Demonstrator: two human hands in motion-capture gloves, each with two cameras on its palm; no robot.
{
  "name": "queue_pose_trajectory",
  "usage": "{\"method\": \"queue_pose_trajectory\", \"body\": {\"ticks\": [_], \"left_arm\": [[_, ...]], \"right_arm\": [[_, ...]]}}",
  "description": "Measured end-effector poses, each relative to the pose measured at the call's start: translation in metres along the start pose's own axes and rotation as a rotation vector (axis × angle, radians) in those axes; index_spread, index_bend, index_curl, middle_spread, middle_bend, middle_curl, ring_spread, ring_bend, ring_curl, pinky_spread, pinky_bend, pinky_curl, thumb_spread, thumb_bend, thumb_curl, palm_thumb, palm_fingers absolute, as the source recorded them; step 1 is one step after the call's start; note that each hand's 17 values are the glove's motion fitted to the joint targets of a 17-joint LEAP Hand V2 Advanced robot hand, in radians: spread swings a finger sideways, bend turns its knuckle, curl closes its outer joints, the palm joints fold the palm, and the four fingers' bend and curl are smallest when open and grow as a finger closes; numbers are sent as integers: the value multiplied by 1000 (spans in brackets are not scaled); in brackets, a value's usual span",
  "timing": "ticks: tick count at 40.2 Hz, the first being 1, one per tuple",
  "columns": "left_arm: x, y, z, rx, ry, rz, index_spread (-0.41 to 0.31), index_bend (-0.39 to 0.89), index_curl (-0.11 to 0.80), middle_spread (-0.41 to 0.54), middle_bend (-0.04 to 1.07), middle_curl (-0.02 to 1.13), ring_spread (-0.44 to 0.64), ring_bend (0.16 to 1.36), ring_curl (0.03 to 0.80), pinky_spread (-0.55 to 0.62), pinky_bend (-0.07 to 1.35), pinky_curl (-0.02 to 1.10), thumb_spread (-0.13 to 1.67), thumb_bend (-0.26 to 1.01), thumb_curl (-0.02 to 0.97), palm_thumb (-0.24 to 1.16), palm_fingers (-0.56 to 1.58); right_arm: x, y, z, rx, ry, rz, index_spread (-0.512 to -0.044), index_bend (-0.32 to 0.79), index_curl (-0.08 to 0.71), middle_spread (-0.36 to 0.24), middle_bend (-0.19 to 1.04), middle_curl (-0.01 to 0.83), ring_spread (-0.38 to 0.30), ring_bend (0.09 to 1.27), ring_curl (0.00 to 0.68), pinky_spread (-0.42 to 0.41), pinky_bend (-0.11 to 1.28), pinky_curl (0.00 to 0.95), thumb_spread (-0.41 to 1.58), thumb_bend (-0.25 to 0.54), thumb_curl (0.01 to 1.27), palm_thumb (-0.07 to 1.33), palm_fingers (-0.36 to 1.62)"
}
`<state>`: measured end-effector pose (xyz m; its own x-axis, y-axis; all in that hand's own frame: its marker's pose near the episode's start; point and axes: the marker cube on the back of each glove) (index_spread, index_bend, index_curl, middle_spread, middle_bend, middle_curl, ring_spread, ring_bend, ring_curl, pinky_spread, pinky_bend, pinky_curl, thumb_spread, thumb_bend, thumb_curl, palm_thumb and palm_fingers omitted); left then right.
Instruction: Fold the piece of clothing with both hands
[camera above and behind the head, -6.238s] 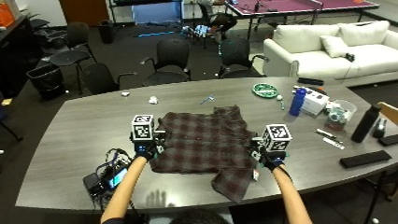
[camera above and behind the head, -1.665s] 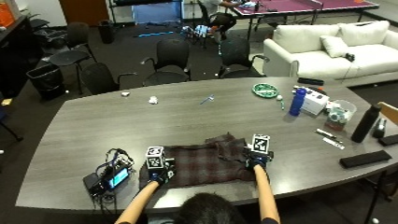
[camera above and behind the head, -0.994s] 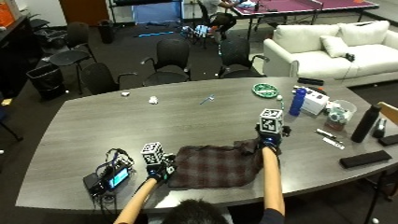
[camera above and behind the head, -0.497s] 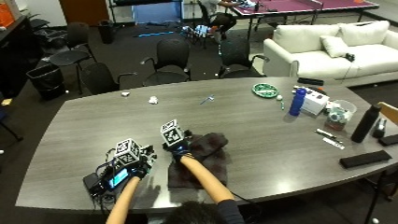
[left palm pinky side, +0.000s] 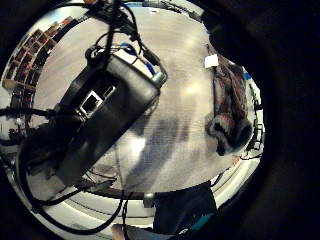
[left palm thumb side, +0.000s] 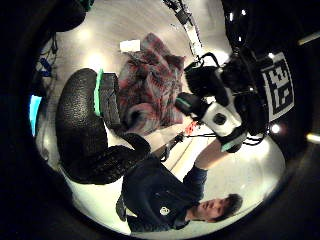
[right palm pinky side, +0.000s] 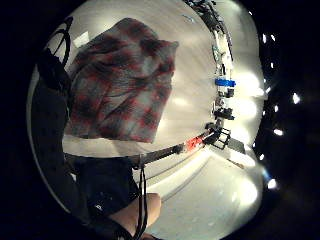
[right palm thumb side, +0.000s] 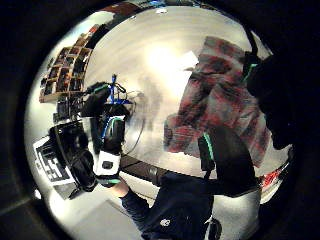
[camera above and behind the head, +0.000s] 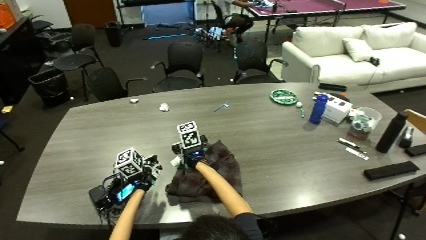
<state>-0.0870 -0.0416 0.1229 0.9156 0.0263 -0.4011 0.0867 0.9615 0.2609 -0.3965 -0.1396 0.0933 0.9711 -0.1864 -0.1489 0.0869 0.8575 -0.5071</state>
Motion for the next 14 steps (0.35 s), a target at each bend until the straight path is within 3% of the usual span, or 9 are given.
{"method": "queue_pose_trajectory", "body": {"ticks": [2,4,14], "left_arm": [[8,5,-7,-5,-21,5,-79,231,466,65,152,287,201,399,314,112,186,357,1364,-6,323,429,522],[16,9,-14,-5,-47,8,-79,230,467,65,148,286,200,398,314,111,187,356,1364,-7,324,431,522],[38,19,-47,8,-126,15,-77,229,470,73,142,283,199,397,317,117,185,358,1369,-10,328,432,519]], "right_arm": [[15,-6,-5,131,-16,7,-221,84,264,-164,233,479,-245,607,451,-346,732,414,1007,-12,507,774,1164],[29,0,-9,185,-32,20,-220,92,262,-164,231,480,-240,606,450,-344,721,409,1027,-10,501,782,1167],[71,46,-26,289,-114,11,-214,99,256,-153,231,485,-226,601,447,-329,691,399,1077,-15,473,798,1171]]}}
